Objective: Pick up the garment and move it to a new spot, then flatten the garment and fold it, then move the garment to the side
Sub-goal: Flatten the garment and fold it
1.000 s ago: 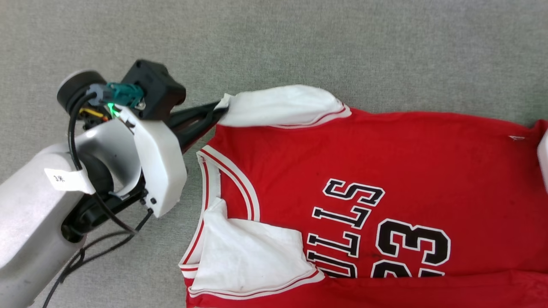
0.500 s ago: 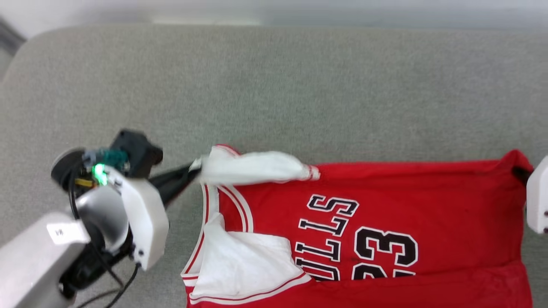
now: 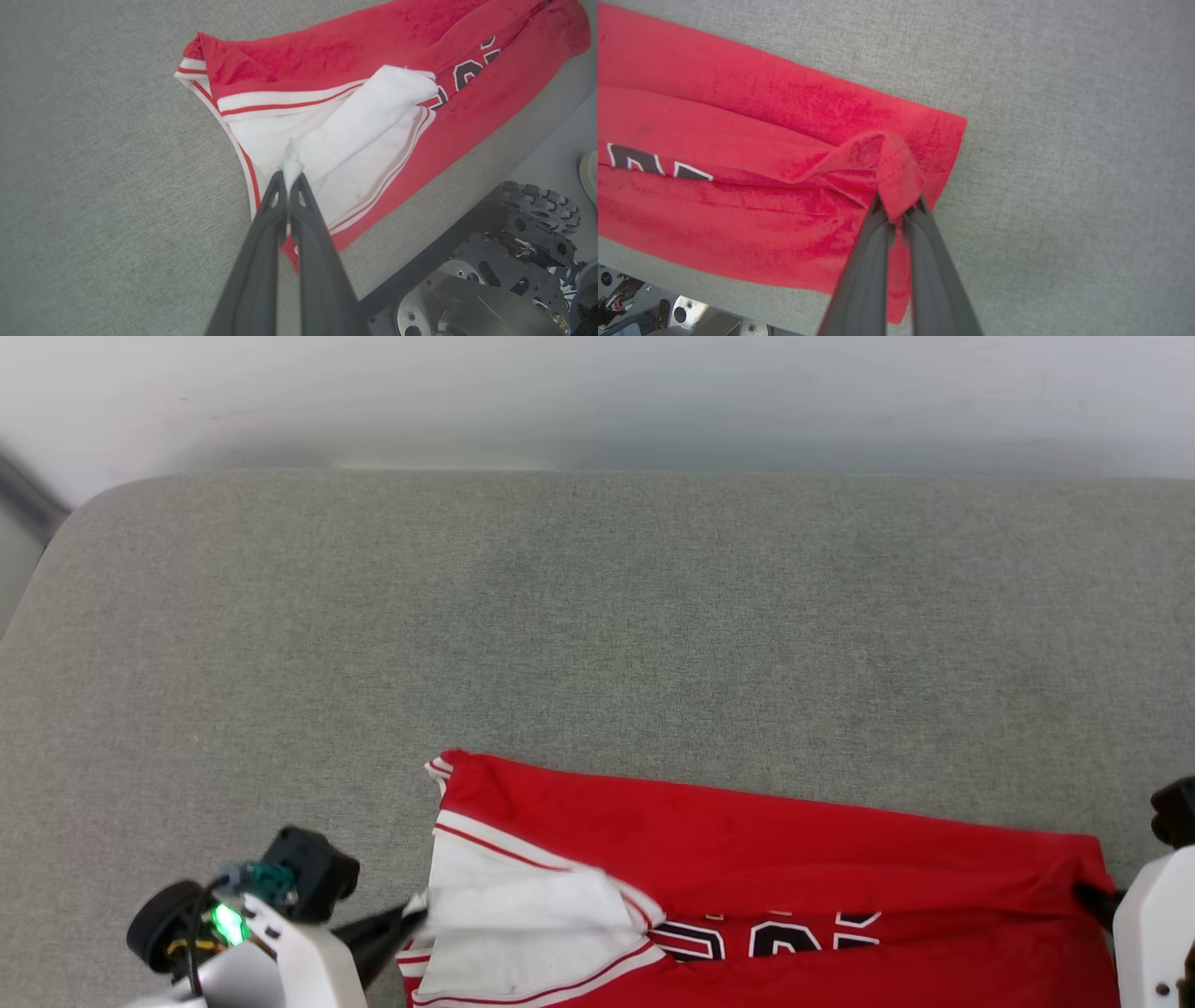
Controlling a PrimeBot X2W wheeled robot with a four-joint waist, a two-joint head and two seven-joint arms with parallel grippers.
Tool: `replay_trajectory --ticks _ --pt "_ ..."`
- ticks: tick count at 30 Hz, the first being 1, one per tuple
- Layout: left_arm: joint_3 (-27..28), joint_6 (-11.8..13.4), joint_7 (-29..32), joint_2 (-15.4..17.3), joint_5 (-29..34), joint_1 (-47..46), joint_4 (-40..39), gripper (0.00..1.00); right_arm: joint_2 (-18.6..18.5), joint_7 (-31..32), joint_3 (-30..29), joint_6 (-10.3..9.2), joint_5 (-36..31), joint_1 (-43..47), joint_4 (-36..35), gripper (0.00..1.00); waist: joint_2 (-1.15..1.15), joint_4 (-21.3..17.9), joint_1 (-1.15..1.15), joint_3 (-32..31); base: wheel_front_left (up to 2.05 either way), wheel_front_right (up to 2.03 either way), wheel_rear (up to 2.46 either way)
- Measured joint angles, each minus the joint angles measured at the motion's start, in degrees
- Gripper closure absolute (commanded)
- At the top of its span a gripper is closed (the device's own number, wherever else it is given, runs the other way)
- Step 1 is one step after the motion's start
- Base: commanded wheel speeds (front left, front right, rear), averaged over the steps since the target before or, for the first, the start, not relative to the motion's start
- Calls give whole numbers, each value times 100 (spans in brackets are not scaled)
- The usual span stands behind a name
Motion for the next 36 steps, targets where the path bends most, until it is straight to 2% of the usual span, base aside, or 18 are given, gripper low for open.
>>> replay_trajectory --ticks 5,14,15,16,17,22,23,27,33,36 --pt "-188 51 14 -15 5 225 142 100 -114 58 34 0 71 295 -113 100 0 24 0 18 0 0 0" --pt "-506 -105 -44 -450 275 231 812 100 -359 -122 424 0 69 380 23 100 0 47 0 81 0 0 0" --pt "-527 -122 -64 -503 301 226 877 73 -371 -125 423 0 57 380 100 100 0 47 1 90 0 0 0" --pt "-538 -111 -143 -552 380 211 961 0 -382 -131 435 0 25 381 160 100 0 46 1 97 0 0 0" --pt "-533 -62 -204 -587 453 187 1058 0 -382 -174 455 0 21 381 176 0 0 46 1 106 0 0 0" --pt "-603 -133 -379 -726 554 133 1324 0 -286 -322 505 1 194 379 162 0 0 47 1 86 0 0 0" --pt "-478 -149 -619 -766 471 141 1324 0 -187 -337 350 -1 316 375 108 0 0 32 1 -5 0 0 0" --pt "-274 -38 -1034 -850 503 120 1302 0 -119 -331 205 0 381 296 -125 0 0 11 2 -167 0 0 0" --pt "223 222 -1987 -1012 513 103 1185 0 498 46 -646 0 514 142 -434 0 0 -13 1 -457 0 0 0" --pt "542 444 -2552 -1074 516 111 1176 0 759 246 -985 0 361 153 -628 0 0 -9 1 -553 0 0 0"
